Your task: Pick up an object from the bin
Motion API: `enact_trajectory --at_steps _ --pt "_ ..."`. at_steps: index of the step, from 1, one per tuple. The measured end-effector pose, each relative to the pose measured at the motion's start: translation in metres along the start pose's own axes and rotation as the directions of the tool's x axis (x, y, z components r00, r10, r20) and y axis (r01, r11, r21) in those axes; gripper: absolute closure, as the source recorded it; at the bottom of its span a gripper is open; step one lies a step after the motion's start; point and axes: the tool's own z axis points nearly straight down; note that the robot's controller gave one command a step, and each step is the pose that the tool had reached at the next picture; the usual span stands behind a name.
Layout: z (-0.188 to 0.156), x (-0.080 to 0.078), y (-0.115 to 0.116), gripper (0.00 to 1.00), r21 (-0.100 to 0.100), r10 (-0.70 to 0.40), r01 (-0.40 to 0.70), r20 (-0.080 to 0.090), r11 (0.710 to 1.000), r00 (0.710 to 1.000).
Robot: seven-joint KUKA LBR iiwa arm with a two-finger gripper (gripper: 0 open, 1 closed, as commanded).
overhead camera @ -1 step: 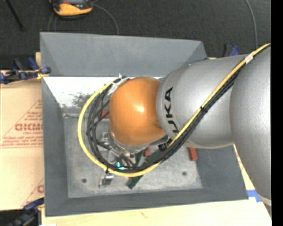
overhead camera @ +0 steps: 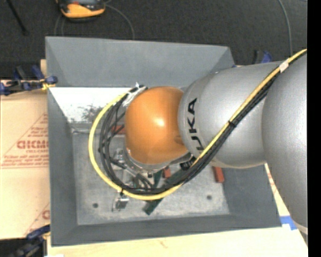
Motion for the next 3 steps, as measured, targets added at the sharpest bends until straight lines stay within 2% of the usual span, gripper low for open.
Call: enact_trajectory --at_steps 1,2,3 --pt "0.1047 -0.0302 -0.0499 1.00 -0.004 0.063 -0.063 -0.002 0.998 0.998" --pt "0.1051 -0.0360 -0.0522 0.00 -0.007 0.071 -0.071 0.025 0.997 0.997" --pt "0.1052 -0.0355 -0.0521 0.00 -0.007 0.072 -0.071 0.023 0.997 0.997"
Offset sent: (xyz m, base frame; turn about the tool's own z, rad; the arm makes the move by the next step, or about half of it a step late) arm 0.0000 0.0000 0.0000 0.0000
